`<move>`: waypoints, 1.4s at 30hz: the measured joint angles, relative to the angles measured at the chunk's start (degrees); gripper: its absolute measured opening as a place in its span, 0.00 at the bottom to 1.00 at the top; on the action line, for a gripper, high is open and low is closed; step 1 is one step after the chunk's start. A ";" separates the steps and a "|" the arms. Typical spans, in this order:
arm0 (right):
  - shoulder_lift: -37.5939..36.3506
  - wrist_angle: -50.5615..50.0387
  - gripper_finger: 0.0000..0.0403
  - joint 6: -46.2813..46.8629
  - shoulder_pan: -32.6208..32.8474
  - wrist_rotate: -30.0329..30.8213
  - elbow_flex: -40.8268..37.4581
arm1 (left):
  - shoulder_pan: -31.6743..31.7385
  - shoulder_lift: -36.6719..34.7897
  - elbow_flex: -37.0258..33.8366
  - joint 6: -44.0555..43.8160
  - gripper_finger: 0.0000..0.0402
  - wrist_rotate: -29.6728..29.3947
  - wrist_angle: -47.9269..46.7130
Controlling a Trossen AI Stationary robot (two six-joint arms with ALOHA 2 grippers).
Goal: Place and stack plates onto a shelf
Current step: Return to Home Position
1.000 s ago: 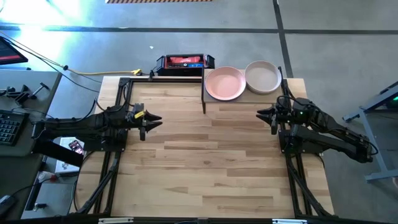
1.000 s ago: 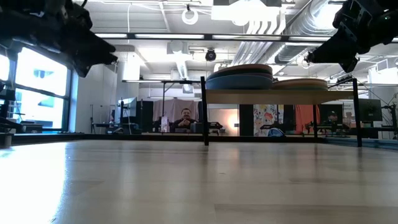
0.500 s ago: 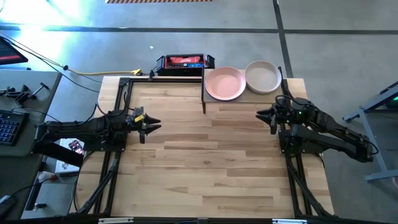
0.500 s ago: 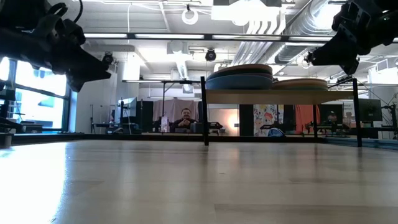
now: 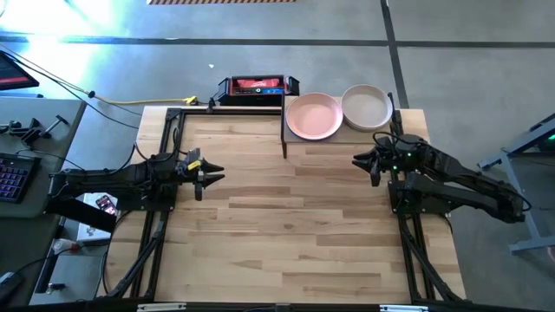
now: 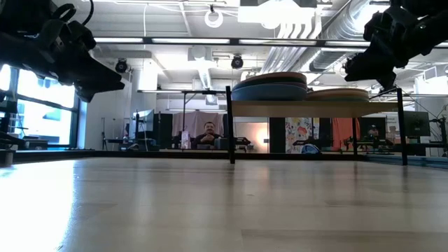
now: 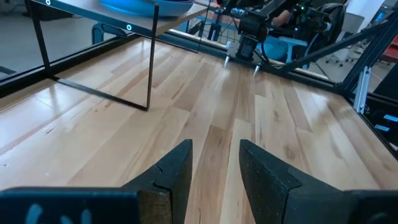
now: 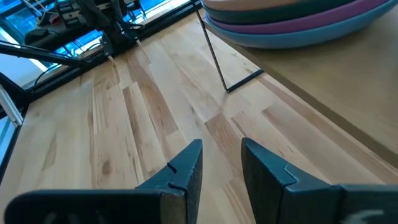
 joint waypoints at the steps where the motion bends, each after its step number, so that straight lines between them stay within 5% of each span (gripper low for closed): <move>1: 0.17 0.00 0.23 0.00 0.00 -0.06 0.00 | 0.00 0.00 0.00 0.00 0.30 0.00 0.00; 17: 0.12 0.27 0.23 -0.55 0.42 2.75 0.00 | 0.00 0.00 0.00 -1.56 0.30 0.02 -0.86; 28: -1.05 27.14 0.23 1.42 8.36 10.52 -13.59 | 0.01 -0.02 0.00 -4.82 0.30 0.02 0.50; 42: -1.05 35.15 0.23 -0.05 14.73 16.04 -20.98 | 0.09 0.02 0.00 -7.04 0.30 -0.39 -0.70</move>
